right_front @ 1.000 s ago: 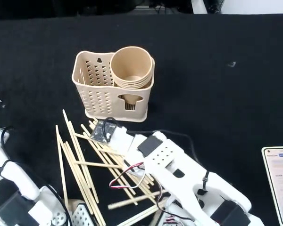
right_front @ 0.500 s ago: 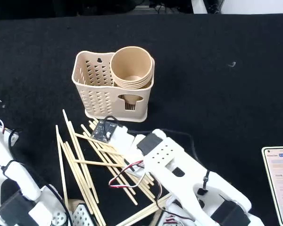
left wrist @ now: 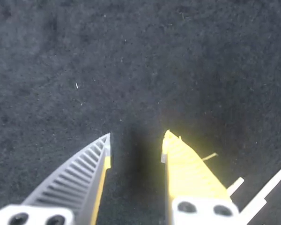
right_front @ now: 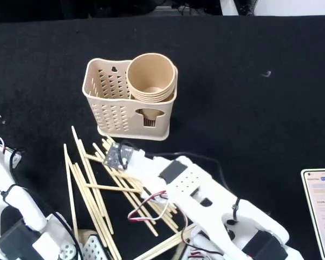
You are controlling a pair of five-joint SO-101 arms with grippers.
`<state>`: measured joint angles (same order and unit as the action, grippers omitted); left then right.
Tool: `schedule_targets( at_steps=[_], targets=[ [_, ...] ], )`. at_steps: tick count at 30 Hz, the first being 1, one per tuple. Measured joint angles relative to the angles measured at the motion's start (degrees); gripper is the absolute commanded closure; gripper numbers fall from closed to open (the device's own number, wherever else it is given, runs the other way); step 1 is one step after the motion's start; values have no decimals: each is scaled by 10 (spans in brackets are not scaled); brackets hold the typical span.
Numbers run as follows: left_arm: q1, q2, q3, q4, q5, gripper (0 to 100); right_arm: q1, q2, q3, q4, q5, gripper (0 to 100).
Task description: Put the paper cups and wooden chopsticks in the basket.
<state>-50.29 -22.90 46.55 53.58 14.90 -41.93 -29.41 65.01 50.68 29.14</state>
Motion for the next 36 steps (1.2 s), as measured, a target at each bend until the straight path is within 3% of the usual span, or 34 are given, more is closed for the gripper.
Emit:
schedule_targets(
  at_steps=[5, 11, 19, 28, 36],
  targets=[
    [2, 0, 0, 0, 0, 820, 0, 0, -10, 0, 21, 870],
    [2, 0, 0, 0, 0, 820, 0, 2, -119, 69, -16, 786],
    [2, 0, 0, 0, 0, 820, 0, 139, -125, -50, -30, 815],
    [2, 0, 0, 0, 0, 820, 3, 240, -175, -55, -30, 815],
    [2, 0, 0, 0, 0, 820, 3, 205, -226, 50, -29, 815]
  ],
)
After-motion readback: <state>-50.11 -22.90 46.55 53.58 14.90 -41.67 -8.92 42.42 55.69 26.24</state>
